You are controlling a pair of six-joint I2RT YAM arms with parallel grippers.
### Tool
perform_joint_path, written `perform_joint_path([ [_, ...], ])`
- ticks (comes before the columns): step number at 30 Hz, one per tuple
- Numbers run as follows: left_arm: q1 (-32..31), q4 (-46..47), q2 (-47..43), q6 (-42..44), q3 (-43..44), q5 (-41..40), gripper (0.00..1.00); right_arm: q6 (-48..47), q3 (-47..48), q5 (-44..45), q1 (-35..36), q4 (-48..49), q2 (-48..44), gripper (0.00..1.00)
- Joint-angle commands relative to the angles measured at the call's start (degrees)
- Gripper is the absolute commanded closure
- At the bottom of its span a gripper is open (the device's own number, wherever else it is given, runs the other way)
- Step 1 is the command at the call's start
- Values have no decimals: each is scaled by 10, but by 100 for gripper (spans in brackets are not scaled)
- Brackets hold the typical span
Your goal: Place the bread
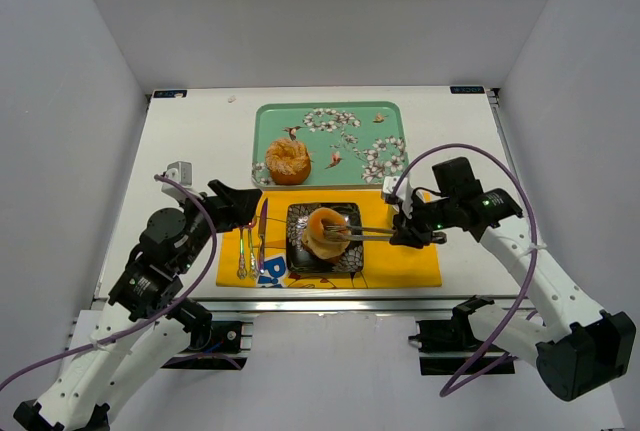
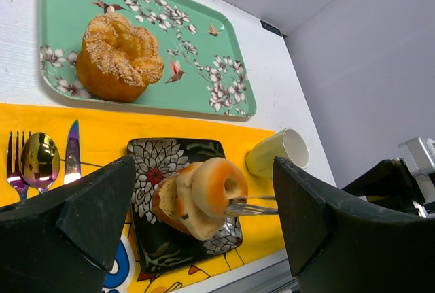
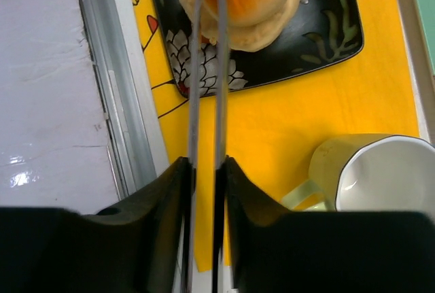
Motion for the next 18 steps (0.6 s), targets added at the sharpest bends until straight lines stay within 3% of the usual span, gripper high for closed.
perform_joint_path([
  [1, -2, -4, -2, -2, -2, -4, 9, 5, -6, 1, 6, 36, 0, 61],
  [7, -2, -3, -3, -2, -5, -4, 9, -7, -15, 1, 7, 25, -17, 48],
  [18, -2, -9, -5, -2, -2, -5, 9, -15, 0, -24, 8, 20, -60, 52],
])
